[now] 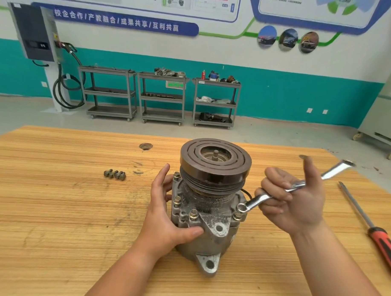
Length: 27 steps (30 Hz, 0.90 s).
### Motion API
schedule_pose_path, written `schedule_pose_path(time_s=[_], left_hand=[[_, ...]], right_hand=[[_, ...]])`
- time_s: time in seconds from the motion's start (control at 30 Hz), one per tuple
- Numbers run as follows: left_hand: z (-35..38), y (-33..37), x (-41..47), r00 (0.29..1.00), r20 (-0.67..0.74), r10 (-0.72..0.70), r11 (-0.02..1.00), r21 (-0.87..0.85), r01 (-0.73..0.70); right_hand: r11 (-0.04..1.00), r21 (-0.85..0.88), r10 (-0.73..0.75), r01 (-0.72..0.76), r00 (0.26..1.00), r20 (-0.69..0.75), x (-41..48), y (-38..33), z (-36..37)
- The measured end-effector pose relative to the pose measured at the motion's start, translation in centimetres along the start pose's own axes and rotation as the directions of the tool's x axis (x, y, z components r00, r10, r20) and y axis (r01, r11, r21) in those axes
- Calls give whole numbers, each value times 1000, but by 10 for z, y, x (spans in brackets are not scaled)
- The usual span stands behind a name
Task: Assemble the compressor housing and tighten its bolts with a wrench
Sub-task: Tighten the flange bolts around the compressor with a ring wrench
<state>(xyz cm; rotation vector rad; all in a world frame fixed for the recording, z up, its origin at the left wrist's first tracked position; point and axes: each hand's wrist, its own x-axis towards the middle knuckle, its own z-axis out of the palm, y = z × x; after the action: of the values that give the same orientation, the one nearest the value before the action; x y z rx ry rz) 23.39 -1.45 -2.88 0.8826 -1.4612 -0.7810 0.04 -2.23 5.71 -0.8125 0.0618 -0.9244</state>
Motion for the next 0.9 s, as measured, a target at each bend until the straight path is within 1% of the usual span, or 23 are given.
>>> schedule_pose_path(time_s=[0.13, 0.23, 0.3, 0.53, 0.57, 0.6, 0.63, 0.67, 0.7, 0.77, 0.8, 0.83, 0.87, 0.9], left_hand=[[0, 0, 0, 1000, 3, -1, 1000, 0, 1], [0, 0, 0, 1000, 5, -5, 1000, 4, 5], [0, 0, 0, 1000, 3, -3, 1000, 6, 3], [0, 0, -1, 1000, 3, -9, 1000, 4, 9], [0, 1, -1, 1000, 2, -12, 1000, 4, 12], [0, 1, -1, 1000, 1, -14, 1000, 6, 14], [0, 1, -1, 1000, 0, -14, 1000, 6, 14], [0, 1, 0, 1000, 0, -13, 1000, 5, 13], [0, 1, 0, 1000, 0, -13, 1000, 3, 13], [0, 0, 0, 1000, 2, -8, 1000, 6, 8], [0, 0, 0, 1000, 3, -6, 1000, 6, 6], [0, 0, 0, 1000, 2, -5, 1000, 5, 5], [0, 0, 0, 1000, 0, -3, 1000, 5, 3], [0, 0, 0, 1000, -3, 1, 1000, 6, -1]], right_hand=[[995, -11, 99, -99, 995, -16, 7, -2, -10], [982, 71, 172, -173, 985, 25, 9, -2, -17], [975, 115, 184, -191, 981, 62, 10, 0, -22], [989, 90, 111, -116, 992, 57, 8, 3, -18], [992, 90, 86, -88, 996, 24, 4, 4, -15], [997, 68, 37, -34, 998, -49, -2, 6, -11], [999, 5, -41, 42, 986, -159, -9, 11, -5], [988, -99, -145, 121, 949, -280, -16, 18, 3], [958, -209, -265, 198, 890, -371, -23, 28, 12], [870, -342, -483, 355, 753, -447, -33, 50, 33], [829, -377, -555, 413, 689, -466, -36, 62, 43], [788, -432, -612, 438, 633, -474, -36, 74, 53], [732, -541, -670, 414, 583, -460, -37, 85, 59], [631, -692, -738, 350, 544, -399, -37, 98, 64]])
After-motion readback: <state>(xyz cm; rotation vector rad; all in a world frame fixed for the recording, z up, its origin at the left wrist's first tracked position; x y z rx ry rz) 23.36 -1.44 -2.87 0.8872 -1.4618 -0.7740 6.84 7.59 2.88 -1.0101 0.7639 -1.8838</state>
